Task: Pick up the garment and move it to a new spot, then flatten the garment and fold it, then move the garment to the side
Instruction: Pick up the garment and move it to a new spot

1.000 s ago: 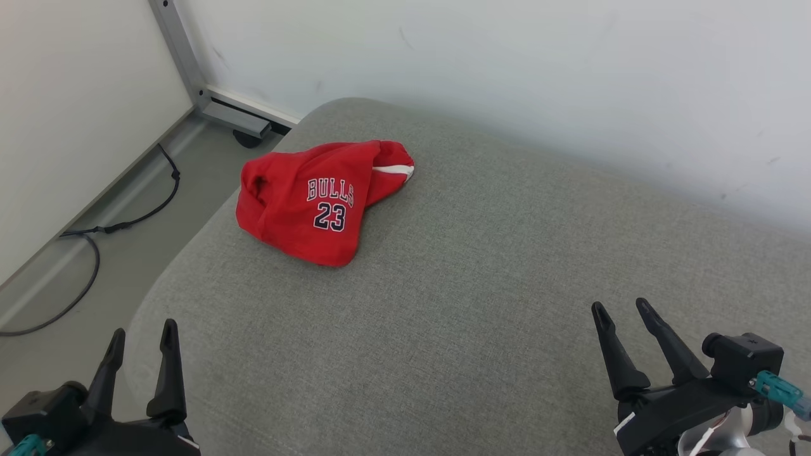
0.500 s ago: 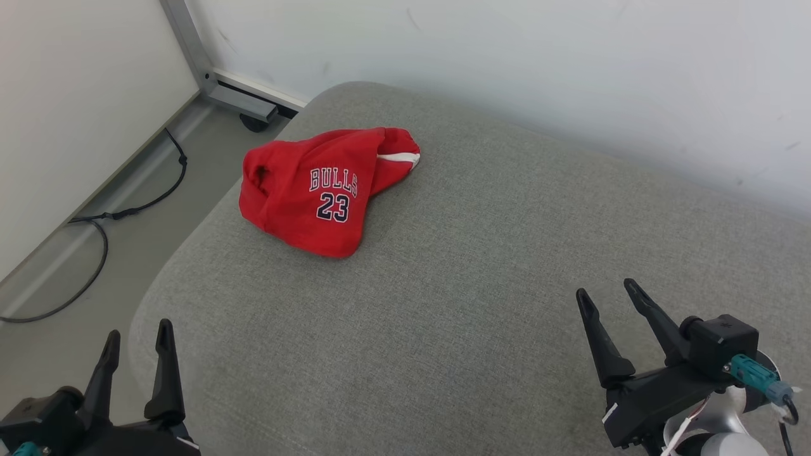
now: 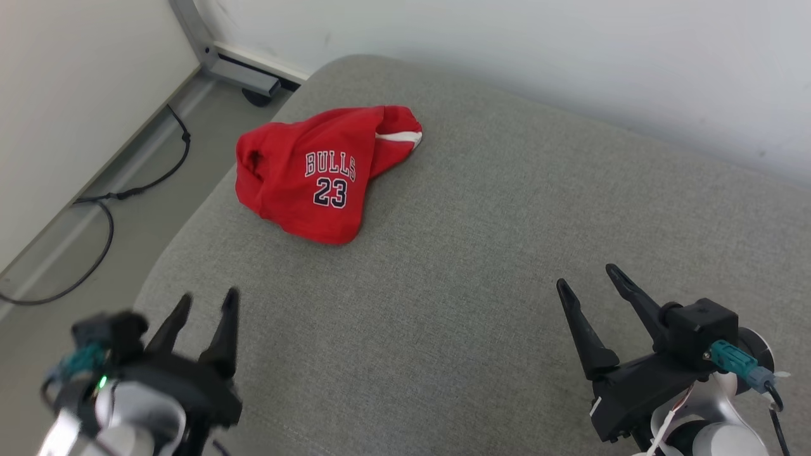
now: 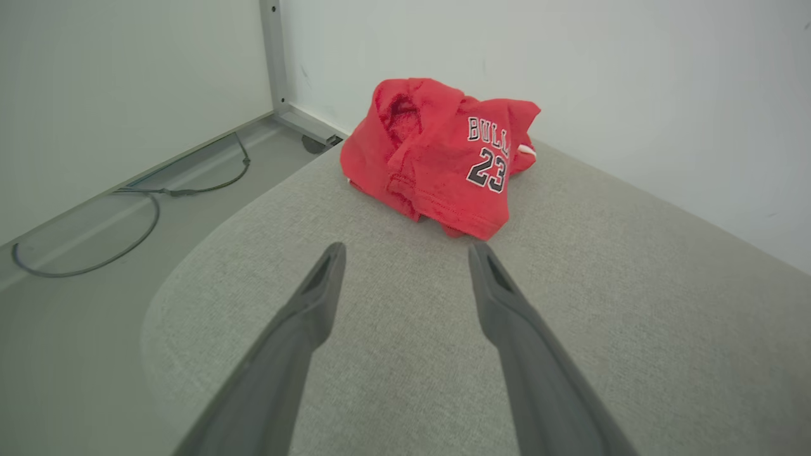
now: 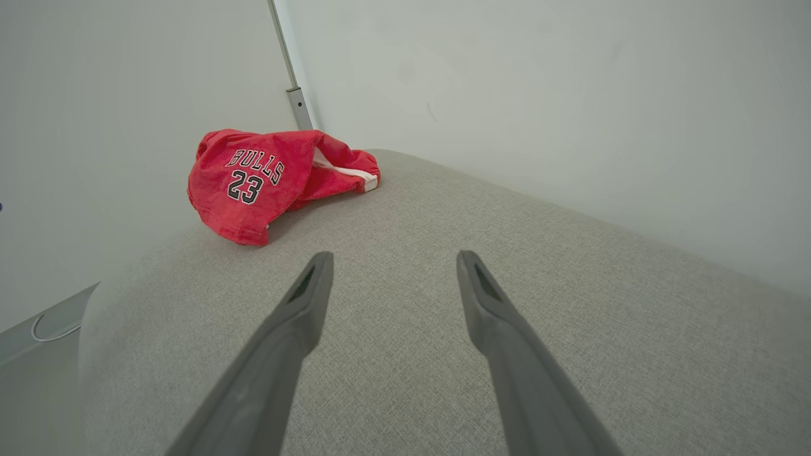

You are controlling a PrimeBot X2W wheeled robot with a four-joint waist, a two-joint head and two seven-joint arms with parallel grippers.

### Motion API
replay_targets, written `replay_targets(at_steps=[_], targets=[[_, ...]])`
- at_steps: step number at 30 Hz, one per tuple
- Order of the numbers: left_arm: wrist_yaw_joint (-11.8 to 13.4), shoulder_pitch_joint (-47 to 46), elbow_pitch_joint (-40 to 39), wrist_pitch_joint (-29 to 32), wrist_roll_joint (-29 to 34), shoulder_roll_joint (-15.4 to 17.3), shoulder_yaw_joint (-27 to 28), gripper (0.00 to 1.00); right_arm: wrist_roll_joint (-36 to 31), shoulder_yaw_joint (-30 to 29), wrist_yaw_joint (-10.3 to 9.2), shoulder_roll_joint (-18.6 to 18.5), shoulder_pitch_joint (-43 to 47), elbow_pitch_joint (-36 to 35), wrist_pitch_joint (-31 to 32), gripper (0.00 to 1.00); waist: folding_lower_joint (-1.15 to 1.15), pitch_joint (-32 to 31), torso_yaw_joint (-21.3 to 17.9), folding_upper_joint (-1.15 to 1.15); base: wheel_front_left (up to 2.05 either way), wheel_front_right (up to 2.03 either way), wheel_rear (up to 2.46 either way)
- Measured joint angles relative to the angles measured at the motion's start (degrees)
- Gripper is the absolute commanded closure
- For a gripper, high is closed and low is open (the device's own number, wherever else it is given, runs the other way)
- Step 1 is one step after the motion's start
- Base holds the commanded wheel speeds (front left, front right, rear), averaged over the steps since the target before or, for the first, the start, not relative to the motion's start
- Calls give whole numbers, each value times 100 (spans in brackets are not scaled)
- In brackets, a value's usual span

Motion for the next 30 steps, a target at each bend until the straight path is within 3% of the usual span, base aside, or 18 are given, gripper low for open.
replay_targets(at_steps=[6, 12, 22, 30], targets=[[-722, -1705, 995, 1535, -205, -113, -565, 0, -185, 148, 0, 1, 23, -426, 304, 0, 1, 302, 14, 0, 0, 0, 0], [-1266, -3308, 2582, 2457, -298, -603, -900, 0, -366, 270, -1, 0, 315, -1161, 660, 0, 1, 680, 10, 1, 0, 0, 0], [-1416, -4348, 4065, 2470, -389, -642, -689, 0, -636, 703, -1, 2, 472, -1807, 1132, 0, 1, 1212, -386, 1, 0, 0, 0], [-1359, -4607, 4936, 2428, -583, -642, -481, 0, -704, 792, -1, 0, 467, -1990, 1205, 0, 0, 1555, -784, 1, 0, 0, 0]])
